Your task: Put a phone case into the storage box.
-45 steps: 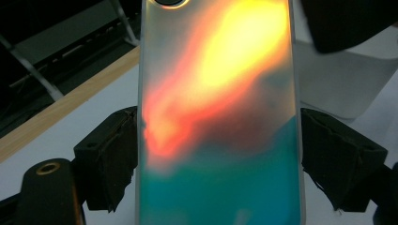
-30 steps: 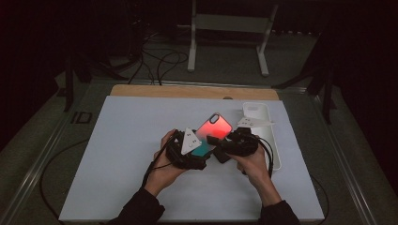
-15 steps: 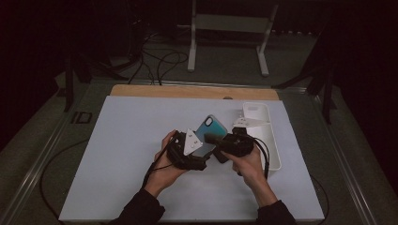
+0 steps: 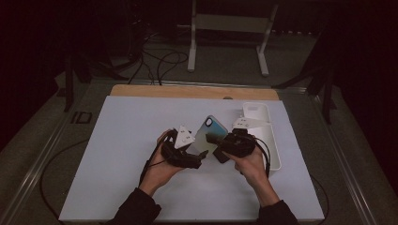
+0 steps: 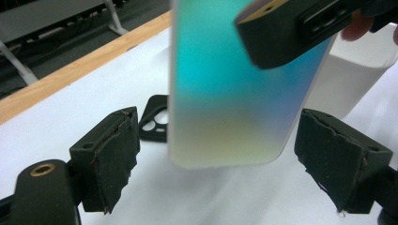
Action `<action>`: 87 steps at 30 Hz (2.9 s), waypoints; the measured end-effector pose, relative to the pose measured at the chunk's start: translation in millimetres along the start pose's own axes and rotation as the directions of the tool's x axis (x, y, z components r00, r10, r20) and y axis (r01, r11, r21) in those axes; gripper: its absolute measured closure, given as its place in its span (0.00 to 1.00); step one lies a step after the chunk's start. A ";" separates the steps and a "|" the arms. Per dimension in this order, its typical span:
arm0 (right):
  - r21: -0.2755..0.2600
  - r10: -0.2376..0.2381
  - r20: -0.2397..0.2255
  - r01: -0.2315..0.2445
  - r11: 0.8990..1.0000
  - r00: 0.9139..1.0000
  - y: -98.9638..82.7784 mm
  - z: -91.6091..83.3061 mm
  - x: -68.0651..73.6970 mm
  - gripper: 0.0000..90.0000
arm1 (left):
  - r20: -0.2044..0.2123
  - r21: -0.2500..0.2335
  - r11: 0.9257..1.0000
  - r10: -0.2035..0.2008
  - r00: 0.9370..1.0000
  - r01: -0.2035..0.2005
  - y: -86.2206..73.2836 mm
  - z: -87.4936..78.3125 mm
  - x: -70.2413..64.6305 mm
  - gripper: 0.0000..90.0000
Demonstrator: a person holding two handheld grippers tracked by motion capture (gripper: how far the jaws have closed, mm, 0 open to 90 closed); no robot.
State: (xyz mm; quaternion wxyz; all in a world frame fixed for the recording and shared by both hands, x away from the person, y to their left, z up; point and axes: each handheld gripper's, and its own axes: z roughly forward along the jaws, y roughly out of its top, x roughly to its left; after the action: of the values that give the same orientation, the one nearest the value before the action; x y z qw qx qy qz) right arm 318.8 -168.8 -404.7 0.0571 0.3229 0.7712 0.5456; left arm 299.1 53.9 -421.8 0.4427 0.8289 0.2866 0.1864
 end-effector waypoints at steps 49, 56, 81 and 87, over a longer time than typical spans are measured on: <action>-0.045 -0.146 -0.263 0.139 0.989 0.954 11.1 -19.8 10.4 0.96 | 0.373 -0.043 0.998 -0.022 0.928 0.041 -8.7 -9.7 15.2 0.47; -0.053 -0.150 -0.274 0.141 0.989 0.950 10.2 -21.9 7.5 0.96 | 0.390 -0.037 0.999 0.001 0.921 0.015 -9.9 -8.7 11.9 0.57; 0.049 -0.180 -0.068 0.184 0.982 0.981 7.7 -18.8 8.3 0.30 | 0.349 -0.035 0.999 0.030 0.937 -0.019 -14.5 -3.6 1.9 0.90; 0.073 -0.169 0.015 0.167 0.983 0.986 5.8 -19.7 11.6 0.17 | 0.303 -0.028 1.000 0.009 0.953 -0.001 -16.7 -5.8 6.6 0.90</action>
State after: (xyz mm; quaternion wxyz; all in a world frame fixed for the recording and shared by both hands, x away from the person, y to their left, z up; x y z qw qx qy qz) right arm 303.5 -177.1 -388.7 0.0994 0.2642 0.8141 0.5075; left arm 295.7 69.2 -432.4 0.4924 0.8422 0.2107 0.0623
